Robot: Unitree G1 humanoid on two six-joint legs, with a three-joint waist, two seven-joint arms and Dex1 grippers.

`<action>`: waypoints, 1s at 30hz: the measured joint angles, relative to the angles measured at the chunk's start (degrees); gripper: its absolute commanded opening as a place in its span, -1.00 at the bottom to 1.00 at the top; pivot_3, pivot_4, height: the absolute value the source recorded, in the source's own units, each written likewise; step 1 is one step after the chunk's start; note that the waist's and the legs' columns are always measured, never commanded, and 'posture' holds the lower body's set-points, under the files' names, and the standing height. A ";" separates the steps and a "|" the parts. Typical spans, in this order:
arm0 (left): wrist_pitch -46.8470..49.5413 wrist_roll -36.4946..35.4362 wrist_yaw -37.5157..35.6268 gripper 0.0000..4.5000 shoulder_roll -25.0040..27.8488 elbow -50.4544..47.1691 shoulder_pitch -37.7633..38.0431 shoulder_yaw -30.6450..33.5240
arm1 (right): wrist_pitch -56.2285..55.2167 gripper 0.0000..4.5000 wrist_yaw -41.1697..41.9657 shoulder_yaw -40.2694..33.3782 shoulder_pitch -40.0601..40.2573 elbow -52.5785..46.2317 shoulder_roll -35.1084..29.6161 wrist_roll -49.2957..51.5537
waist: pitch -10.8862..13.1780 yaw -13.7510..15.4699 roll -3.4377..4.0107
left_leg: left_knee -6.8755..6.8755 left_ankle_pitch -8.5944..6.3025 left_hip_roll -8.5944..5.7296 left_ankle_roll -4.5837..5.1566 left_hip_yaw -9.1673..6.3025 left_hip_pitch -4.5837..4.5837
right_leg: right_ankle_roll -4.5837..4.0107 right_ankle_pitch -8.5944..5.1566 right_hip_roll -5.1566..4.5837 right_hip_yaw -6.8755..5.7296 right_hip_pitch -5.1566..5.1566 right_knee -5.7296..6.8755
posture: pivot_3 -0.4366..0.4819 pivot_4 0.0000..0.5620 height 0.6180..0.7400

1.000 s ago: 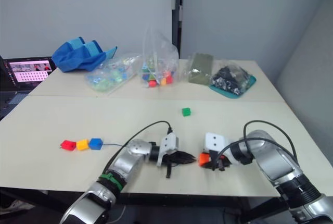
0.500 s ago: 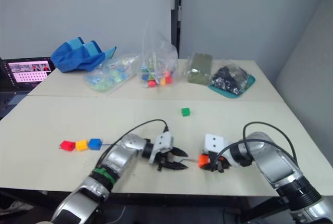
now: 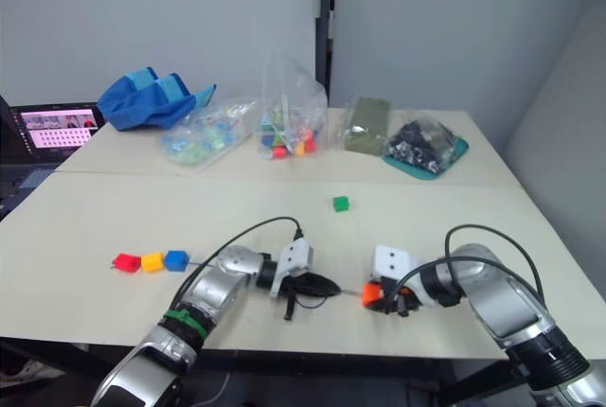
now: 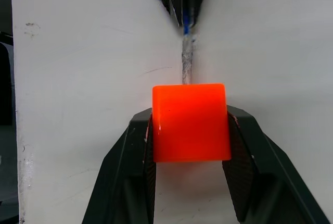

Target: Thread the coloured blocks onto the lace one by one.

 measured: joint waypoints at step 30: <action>3.79 0.02 1.38 1.00 1.14 -2.07 -0.58 -0.64 | 0.14 -0.47 -0.84 -0.12 0.28 -0.14 -0.05 -0.24 | 0.00 -0.02 0.00 | 0.01 0.00 0.00 0.00 0.00 0.01 | 0.00 0.00 0.00 0.00 0.00 0.01 | -0.05 -0.47 1.00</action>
